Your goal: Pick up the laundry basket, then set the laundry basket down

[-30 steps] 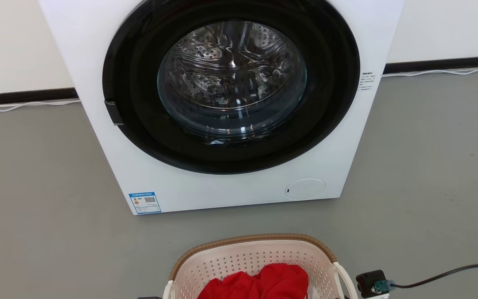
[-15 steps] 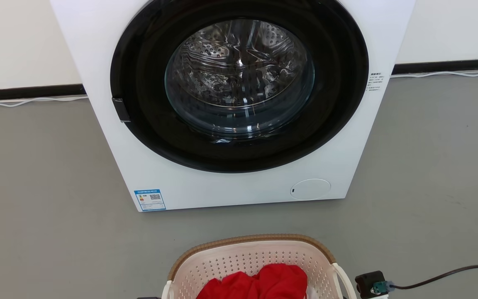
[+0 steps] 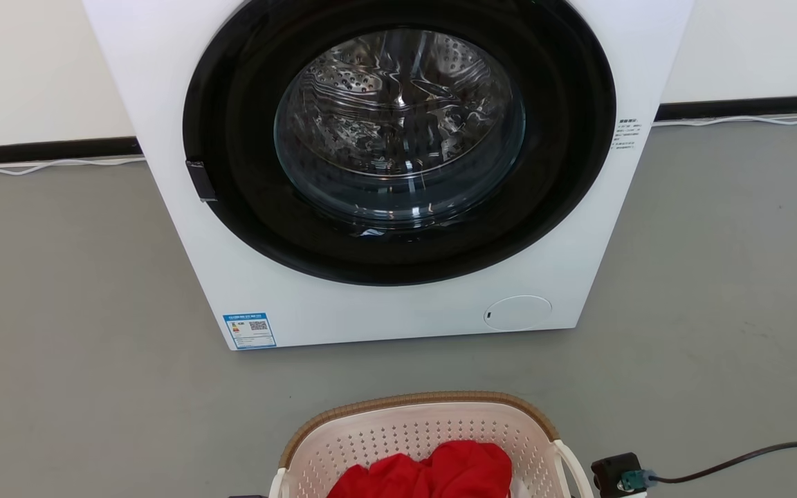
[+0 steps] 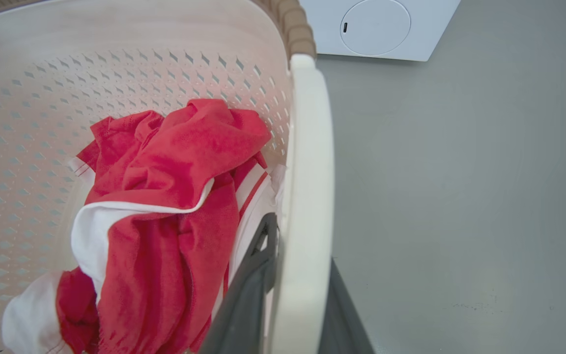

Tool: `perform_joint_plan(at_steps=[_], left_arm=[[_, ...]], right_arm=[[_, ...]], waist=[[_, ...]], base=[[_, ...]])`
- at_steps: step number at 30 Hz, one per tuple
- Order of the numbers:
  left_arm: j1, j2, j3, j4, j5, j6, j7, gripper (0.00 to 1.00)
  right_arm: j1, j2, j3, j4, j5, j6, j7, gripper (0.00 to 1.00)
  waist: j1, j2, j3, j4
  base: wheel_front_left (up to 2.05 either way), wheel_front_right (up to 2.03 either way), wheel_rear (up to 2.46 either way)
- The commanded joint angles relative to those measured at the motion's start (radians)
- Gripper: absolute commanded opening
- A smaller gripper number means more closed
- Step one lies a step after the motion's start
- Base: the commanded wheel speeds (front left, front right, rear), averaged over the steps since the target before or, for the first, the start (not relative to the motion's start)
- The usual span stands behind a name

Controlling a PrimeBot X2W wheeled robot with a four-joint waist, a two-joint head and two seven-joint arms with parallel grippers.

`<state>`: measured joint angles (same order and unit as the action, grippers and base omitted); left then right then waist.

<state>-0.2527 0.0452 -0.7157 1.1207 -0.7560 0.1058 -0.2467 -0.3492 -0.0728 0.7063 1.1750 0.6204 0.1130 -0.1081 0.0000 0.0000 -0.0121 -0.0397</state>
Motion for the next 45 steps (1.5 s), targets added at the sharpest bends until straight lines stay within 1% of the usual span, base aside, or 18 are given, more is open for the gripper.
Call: perform_joint_plan(at_steps=[1,11,16,23,29,33,36,41,45], left_arm=[[-0.037,0.005,0.02,-0.018,0.013,-0.005,-0.015,0.0],[-0.047,0.005,0.024,-0.017,0.025,-0.003,-0.015,0.0],[-0.084,0.008,0.047,-0.038,0.049,0.007,-0.015,0.0],[-0.193,0.027,0.096,-0.109,0.114,0.028,-0.015,0.0],[-0.3,0.034,0.15,-0.183,0.186,0.042,-0.015,0.0],[-0.369,0.033,0.188,-0.214,0.229,0.044,-0.015,0.0],[-0.422,0.031,0.211,-0.225,0.263,0.045,-0.015,0.0],[-0.505,0.029,0.249,-0.24,0.314,0.041,-0.015,0.0],[-0.559,0.023,0.281,-0.256,0.348,0.037,-0.015,0.0]], right_arm=[[-0.019,0.023,0.03,-0.02,0.005,0.018,-0.02,0.0],[-0.033,0.023,0.038,-0.016,0.019,0.018,-0.035,0.0],[-0.079,0.023,0.035,-0.011,0.007,0.018,-0.07,0.0],[-0.221,0.023,0.007,0.014,-0.05,0.018,-0.131,0.0],[-0.356,0.023,-0.058,0.029,-0.125,0.018,-0.152,0.0],[-0.436,0.022,-0.142,-0.013,-0.207,0.018,-0.153,0.0],[-0.472,0.016,-0.212,-0.073,-0.288,0.018,-0.153,0.0],[-0.495,0.016,-0.334,-0.146,-0.402,0.018,-0.154,0.0],[-0.5,0.017,-0.416,-0.198,-0.475,0.018,-0.154,0.0]], waist=[[0.0,0.0,0.001,0.0],[0.0,0.0,0.02,-0.005],[0.0,0.0,0.083,-0.013],[0.0,0.0,0.273,-0.015],[0.0,0.0,0.457,-0.009],[0.0,0.0,0.582,-0.011],[0.0,0.0,0.67,-0.01],[0.0,0.0,0.797,-0.002],[0.0,0.0,0.876,0.01]], base=[[0.0,0.0,0.0],[0.0,0.0,0.0],[0.0,0.0,0.0],[0.0,0.0,0.0],[0.0,0.0,0.0],[0.0,0.0,0.0],[0.0,0.0,0.0],[0.0,0.0,0.0],[0.0,0.0,0.0]])
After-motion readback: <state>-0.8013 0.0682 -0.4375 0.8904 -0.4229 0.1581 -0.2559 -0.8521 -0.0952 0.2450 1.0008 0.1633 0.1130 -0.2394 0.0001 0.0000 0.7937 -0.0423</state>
